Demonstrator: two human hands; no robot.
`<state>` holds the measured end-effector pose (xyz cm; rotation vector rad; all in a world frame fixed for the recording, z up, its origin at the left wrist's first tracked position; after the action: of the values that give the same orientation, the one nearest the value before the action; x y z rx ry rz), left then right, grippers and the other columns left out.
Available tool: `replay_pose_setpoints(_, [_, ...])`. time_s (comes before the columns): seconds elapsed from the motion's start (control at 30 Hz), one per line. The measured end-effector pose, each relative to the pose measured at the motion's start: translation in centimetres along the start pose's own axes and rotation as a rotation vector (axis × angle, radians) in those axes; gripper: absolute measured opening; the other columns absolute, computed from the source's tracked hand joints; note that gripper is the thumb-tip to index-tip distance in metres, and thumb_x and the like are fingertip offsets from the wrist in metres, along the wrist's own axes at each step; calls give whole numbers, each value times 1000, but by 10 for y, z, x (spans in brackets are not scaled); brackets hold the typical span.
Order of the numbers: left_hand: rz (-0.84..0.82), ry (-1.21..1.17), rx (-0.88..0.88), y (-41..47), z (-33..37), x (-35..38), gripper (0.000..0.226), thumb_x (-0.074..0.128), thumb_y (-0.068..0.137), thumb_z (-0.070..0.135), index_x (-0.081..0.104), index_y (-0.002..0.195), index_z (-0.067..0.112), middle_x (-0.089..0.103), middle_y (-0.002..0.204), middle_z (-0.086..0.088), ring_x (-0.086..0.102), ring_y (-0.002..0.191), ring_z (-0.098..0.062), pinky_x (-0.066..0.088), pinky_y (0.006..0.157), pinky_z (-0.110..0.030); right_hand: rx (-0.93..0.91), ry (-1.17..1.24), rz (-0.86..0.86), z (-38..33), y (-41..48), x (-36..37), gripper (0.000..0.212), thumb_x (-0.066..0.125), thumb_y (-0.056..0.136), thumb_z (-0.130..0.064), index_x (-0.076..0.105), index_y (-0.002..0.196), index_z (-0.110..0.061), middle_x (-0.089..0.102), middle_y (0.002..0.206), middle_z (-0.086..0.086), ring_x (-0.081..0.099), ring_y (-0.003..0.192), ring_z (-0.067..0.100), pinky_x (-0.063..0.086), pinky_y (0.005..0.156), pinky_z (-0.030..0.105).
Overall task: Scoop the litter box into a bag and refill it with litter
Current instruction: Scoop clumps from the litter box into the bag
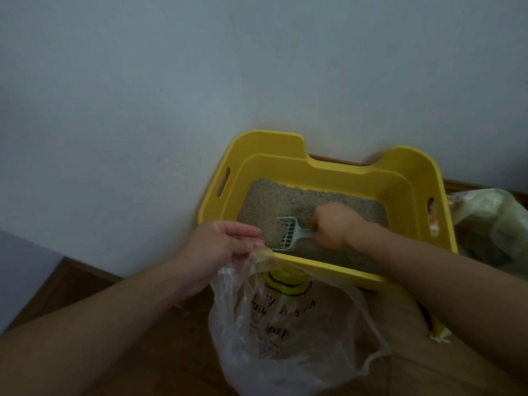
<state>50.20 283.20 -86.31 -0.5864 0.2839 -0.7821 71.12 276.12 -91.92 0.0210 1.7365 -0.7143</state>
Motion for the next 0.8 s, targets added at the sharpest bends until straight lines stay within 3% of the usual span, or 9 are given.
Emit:
replay_pose_setpoints(0.53, [-15,21,-30,0,-3,-4,24,59,86,-16,70,100,0,76,92,-16,71,71,-18,61,66,-26,-147,-81,-10,-49,29,7,18,61,91,-30,68,98,-14,54,75,0,57,75,23,48,64,32])
replay_pose_setpoints(0.8, [-19,51,-4,-2,-1,-5,25,58,86,-16,70,101,0,77,92,-15,72,70,-15,60,65,-24,-142,-31,-2,-38,28,18,20,60,89,-22,70,106,-16,69,94,5,63,83,24,52,68,33])
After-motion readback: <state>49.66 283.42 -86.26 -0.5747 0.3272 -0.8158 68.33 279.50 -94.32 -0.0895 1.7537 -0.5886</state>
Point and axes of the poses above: each hand's wrist, its own y-axis towards the middle knuckle, its own x-axis out of the palm, z = x × y, the point moved 7 cm from there along y, towards the middle knuckle
